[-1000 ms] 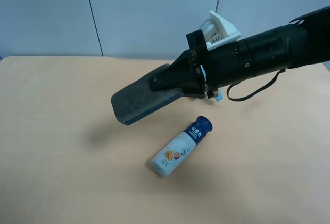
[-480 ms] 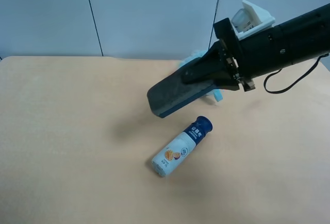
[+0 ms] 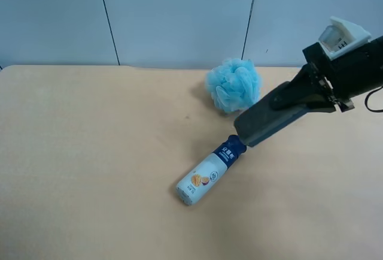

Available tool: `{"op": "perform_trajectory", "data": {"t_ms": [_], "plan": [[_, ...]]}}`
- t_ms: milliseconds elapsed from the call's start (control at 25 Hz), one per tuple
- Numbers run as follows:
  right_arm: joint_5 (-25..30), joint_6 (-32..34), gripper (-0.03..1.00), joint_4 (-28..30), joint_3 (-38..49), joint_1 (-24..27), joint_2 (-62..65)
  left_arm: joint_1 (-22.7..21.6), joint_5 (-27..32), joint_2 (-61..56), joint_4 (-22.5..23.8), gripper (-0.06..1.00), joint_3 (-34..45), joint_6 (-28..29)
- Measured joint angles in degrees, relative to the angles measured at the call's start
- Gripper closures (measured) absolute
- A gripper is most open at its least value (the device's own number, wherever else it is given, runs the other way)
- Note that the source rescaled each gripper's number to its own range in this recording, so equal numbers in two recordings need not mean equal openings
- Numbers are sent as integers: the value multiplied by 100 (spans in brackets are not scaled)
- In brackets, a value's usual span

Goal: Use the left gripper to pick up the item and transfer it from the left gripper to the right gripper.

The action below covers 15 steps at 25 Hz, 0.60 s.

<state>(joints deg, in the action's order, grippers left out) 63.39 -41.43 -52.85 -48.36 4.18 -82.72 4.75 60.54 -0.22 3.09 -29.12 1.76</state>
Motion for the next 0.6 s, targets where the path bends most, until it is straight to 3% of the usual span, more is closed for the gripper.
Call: {"op": "perform_trajectory", "data": {"t_ms": [240,440,600], "plan": [[153,8,96,1167,0,30,0,0,0,0,0,-5,0,0],[210,8,96,1689,-7,30,0,0,0,0,0,-5,0,0],[-70,8,96,1971,-7,30,0,0,0,0,0,-5,0,0]]}}
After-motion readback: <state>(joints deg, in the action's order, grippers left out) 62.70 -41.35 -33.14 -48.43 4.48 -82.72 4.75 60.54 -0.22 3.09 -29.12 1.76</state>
